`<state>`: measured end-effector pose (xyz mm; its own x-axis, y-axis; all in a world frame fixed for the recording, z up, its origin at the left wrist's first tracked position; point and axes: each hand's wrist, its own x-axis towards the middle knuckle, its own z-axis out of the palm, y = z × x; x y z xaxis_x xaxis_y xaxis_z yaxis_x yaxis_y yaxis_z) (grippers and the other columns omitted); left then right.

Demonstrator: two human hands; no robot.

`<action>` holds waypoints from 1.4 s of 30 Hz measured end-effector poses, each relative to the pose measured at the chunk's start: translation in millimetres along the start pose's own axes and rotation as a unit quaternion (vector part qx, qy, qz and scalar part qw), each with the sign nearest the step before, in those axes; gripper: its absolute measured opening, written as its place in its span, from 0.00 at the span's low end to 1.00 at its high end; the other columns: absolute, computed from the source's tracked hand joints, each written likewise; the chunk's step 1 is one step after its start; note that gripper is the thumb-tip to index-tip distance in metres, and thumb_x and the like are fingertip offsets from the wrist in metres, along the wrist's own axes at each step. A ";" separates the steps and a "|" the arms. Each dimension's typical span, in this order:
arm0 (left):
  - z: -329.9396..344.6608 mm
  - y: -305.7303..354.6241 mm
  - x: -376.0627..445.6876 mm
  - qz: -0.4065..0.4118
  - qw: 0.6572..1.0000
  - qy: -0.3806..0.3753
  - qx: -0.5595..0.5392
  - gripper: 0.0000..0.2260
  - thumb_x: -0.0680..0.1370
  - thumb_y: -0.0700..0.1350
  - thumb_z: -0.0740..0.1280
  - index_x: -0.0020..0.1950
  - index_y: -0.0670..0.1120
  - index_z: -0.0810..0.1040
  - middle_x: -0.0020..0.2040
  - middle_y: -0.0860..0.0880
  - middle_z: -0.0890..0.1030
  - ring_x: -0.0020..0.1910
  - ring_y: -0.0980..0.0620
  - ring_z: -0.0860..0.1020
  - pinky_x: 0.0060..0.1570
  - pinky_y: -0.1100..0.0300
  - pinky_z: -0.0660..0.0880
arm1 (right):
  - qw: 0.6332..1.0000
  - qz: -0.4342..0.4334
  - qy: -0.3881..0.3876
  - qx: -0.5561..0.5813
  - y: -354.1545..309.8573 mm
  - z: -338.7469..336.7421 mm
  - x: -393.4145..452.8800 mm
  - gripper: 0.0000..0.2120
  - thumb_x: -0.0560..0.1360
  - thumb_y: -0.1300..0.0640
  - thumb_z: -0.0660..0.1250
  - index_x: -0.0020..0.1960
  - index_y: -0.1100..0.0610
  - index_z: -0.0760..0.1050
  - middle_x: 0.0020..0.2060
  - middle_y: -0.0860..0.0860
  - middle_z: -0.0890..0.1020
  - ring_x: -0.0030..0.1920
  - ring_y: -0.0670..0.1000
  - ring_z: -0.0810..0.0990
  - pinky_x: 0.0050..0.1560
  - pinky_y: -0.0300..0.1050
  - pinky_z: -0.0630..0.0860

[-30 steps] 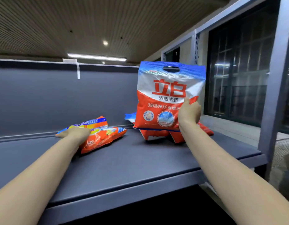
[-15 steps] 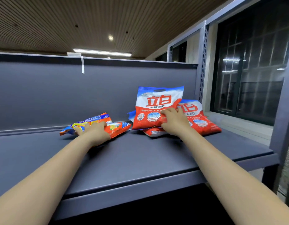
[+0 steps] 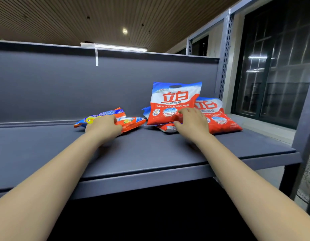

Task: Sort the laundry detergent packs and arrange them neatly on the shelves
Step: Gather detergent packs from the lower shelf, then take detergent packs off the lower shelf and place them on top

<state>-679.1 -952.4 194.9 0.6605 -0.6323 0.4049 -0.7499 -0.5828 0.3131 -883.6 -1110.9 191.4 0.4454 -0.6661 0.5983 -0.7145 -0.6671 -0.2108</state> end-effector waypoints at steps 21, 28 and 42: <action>-71.4 -75.4 -187.5 -0.023 0.986 0.158 0.036 0.15 0.79 0.52 0.60 0.63 0.48 0.74 0.61 0.51 0.78 0.58 0.47 0.74 0.52 0.54 0.66 | 0.969 -0.177 -0.067 0.159 -114.3 -26.2 -141.3 0.19 0.77 0.46 0.62 0.66 0.50 0.70 0.63 0.48 0.76 0.65 0.52 0.70 0.61 0.48 0.65; -93.2 -150.4 -253.5 -0.035 0.982 0.170 0.079 0.14 0.78 0.53 0.61 0.60 0.48 0.76 0.56 0.49 0.81 0.56 0.45 0.76 0.51 0.53 0.68 | 0.946 -0.221 -0.082 0.223 -194.2 -29.3 -209.7 0.18 0.76 0.46 0.63 0.65 0.48 0.72 0.60 0.46 0.78 0.63 0.49 0.71 0.62 0.45 0.64; -137.5 -375.1 -368.3 -0.113 0.977 0.108 0.148 0.16 0.79 0.56 0.58 0.63 0.51 0.74 0.51 0.54 0.80 0.48 0.52 0.78 0.44 0.57 0.70 | 0.907 -0.301 -0.185 0.229 -395.1 18.7 -344.8 0.19 0.77 0.43 0.59 0.66 0.47 0.70 0.62 0.43 0.76 0.63 0.47 0.72 0.66 0.45 0.65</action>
<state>-646.2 -430.8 46.4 0.7601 -0.3675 0.5359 -0.5215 -0.8370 0.1658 -744.8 -623.9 53.9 0.8917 -0.1456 0.4285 -0.0207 -0.9590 -0.2826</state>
